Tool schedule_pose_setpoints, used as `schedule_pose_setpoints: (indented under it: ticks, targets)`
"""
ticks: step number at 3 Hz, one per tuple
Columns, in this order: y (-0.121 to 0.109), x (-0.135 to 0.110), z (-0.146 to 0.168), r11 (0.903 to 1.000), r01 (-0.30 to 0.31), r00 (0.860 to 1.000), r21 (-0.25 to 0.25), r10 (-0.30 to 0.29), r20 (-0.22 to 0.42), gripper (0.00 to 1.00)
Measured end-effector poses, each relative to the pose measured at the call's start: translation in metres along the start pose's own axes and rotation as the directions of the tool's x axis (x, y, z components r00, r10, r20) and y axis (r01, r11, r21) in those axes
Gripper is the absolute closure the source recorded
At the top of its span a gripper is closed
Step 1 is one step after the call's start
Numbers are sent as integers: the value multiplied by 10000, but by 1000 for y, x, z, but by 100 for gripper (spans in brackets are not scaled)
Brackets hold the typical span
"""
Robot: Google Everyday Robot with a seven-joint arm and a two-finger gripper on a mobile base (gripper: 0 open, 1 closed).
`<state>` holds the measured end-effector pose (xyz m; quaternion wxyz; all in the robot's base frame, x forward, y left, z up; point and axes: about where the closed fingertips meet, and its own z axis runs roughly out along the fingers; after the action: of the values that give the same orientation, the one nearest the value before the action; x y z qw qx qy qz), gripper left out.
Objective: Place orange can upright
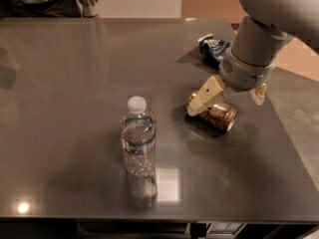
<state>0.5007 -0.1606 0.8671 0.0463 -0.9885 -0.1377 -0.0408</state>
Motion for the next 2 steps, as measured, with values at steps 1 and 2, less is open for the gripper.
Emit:
schedule_pose_setpoints:
  ticks: [1,2]
  targets:
    - [2,-1,6,9949,972,9952,-264,-967,174,0]
    - [4,1,13,9812,1865,9818,-499,-1843,451,0]
